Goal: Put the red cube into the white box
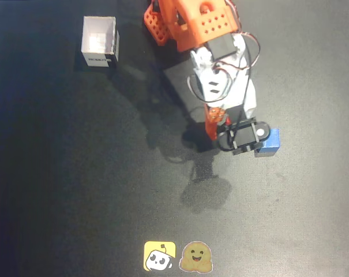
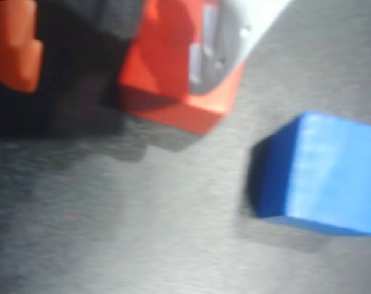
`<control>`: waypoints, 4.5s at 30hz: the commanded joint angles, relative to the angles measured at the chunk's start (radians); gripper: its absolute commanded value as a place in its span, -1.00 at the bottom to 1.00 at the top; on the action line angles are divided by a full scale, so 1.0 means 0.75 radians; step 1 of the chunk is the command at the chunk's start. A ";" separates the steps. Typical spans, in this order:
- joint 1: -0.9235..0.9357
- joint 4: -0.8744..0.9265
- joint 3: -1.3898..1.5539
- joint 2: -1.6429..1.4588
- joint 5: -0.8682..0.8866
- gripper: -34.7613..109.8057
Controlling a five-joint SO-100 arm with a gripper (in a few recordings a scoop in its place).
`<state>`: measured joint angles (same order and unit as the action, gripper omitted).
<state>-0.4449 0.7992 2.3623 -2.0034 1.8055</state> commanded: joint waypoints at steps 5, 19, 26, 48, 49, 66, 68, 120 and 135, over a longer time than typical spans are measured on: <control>-0.094 -0.022 -0.014 0.022 0.053 -0.25; -0.098 -0.045 0.031 0.012 0.033 -0.19; -0.106 -0.115 0.027 0.067 -0.006 -0.15; -0.139 -0.004 -0.020 0.157 0.227 -0.21; -0.143 0.010 -0.025 0.160 0.272 -0.21; -0.200 -0.014 -0.100 0.260 0.393 -0.19; -0.202 -0.014 -0.115 0.280 0.401 -0.19; -0.157 0.041 -0.160 0.352 0.366 -0.22; -0.137 -0.039 -0.164 0.427 0.354 -0.31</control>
<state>-0.5538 0.7808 2.2596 -1.6828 2.0755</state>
